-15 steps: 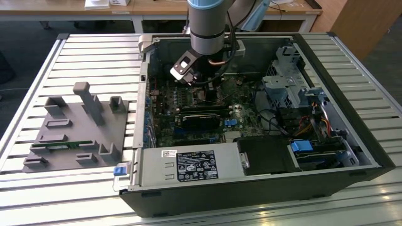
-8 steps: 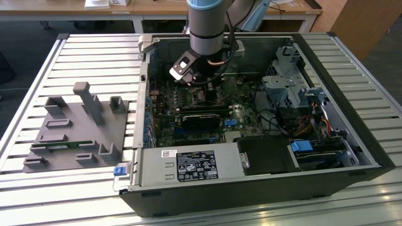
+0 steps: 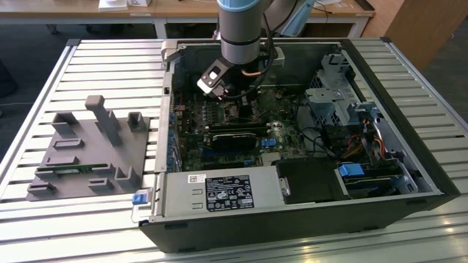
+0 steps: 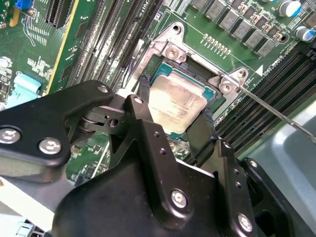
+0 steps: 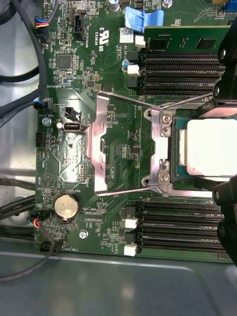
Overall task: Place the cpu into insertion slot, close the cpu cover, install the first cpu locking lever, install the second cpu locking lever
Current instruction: 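Place the cpu into insertion slot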
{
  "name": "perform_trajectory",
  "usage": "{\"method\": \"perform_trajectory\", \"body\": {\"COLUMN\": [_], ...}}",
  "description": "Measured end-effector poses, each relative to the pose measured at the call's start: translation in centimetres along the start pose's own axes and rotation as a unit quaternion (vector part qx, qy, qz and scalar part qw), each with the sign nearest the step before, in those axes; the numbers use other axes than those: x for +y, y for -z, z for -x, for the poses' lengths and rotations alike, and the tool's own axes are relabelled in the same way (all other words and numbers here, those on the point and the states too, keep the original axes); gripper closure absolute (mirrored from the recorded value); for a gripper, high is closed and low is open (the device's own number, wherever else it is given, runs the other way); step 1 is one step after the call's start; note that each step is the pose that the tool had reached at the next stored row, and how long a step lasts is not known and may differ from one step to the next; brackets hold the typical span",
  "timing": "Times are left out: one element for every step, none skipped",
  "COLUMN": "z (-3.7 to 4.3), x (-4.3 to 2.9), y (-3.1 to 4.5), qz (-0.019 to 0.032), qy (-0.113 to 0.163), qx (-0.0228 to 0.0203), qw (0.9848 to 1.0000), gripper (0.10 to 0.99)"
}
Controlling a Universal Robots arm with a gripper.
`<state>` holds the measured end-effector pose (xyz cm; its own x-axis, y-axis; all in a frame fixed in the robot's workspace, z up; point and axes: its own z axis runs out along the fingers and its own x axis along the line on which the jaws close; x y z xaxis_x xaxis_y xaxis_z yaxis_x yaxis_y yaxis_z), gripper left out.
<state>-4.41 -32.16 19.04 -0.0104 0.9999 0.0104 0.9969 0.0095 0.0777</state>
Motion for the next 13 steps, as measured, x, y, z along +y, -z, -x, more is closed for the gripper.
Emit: {"method": "perform_trajectory", "body": {"z": [0.00, 0.00, 0.00, 0.00, 0.00, -0.01, 0.00, -0.01, 0.00, -0.01, 0.00, 0.00, -0.01], "x": [0.03, 0.06, 0.06, 0.06, 0.06, 0.07, 0.07, 0.07, 0.06, 0.07, 0.07, 0.08, 0.09], "y": [-0.02, -0.03, -0.02, -0.03, -0.03, -0.05, -0.04, -0.04, -0.04, -0.03, 0.04, 0.14, 0.27], "qz": [0.0001, 0.0002, 0.0002, 0.0002, 0.0001, 0.0003, 0.0002, 0.0002, 0.0002, 0.0002, 0.0001, 0.0001, 0.0002], "qy": [0.000, 0.000, 0.000, 0.000, 0.000, 0.000, 0.000, 0.000, 0.000, 0.000, 0.000, 0.000, 0.000], "qx": [0.0001, 0.0002, 0.0002, 0.0002, 0.0002, 0.0005, 0.0002, 0.0003, 0.0002, 0.0002, 0.0001, 0.0002, 0.0002], "qw": [1.0000, 1.0000, 1.0000, 1.0000, 1.0000, 1.0000, 1.0000, 1.0000, 1.0000, 1.0000, 1.0000, 1.0000, 1.0000], "gripper": [0.537, 0.537, 0.537, 0.537, 0.537, 0.467, 0.467, 0.467, 0.467, 0.467, 0.467, 0.467, 0.467]}}
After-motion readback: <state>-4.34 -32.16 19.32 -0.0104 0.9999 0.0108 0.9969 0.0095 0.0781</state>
